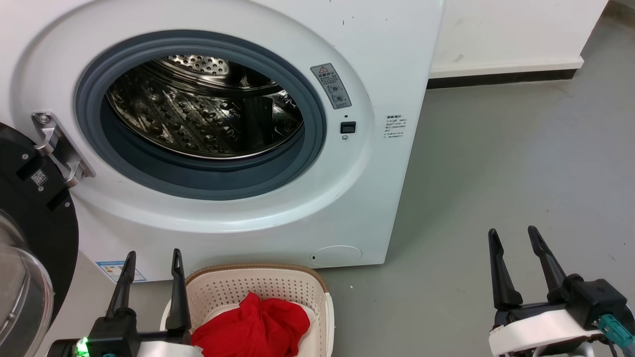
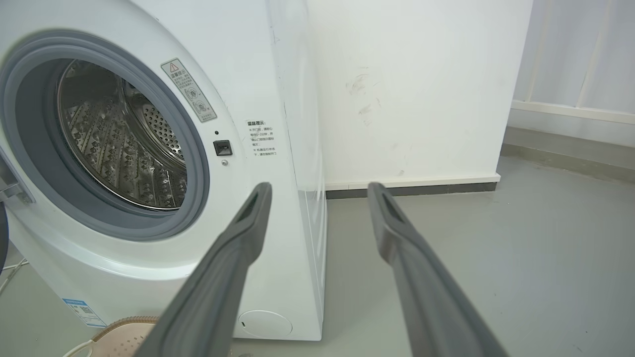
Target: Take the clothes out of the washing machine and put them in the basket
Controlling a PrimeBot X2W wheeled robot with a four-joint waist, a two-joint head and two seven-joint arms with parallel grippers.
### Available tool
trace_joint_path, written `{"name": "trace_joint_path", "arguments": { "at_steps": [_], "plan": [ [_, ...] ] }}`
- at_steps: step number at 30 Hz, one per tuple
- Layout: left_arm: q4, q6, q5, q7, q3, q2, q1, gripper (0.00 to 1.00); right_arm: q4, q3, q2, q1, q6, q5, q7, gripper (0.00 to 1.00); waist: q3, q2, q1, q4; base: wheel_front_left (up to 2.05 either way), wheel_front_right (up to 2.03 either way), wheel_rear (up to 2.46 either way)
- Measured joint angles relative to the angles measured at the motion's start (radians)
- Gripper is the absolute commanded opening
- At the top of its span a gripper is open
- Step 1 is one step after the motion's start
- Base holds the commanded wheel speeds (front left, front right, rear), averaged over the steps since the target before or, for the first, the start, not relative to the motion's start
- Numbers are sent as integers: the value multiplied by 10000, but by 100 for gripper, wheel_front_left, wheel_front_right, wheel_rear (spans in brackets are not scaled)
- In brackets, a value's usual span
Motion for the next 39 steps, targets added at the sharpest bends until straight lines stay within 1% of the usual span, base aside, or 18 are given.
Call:
{"name": "trace_joint_path", "arguments": {
  "at_steps": [9, 10, 15, 27, 39],
  "plan": [
    [42, 12, -130, 0, -13, -21, 0, 100, 2, -29, 0, -14, 0, 50, 0, 100, 76, 0, 0, 53, 0, 0, 0],
    [73, 8, -272, 2, 8, -29, 1, 0, 35, -29, 2, -27, 0, 48, 0, 0, 95, 0, 1, 68, 0, 0, 0],
    [554, 2, -458, 98, 13, -56, 22, 0, 422, 19, 2, 185, 2, 209, 40, 0, 94, 0, 1, 75, 0, 0, 0],
    [955, -178, -2884, 690, 73, -59, -154, 0, 587, 13, -79, 184, 0, 2671, 472, 0, 56, 0, 0, 137, 0, 0, 0],
    [1264, -351, -5035, 1200, 125, -59, -471, 0, 761, -29, -148, -10, 0, 4782, 897, 0, 21, 0, 1, 198, 0, 0, 0]
  ]
}}
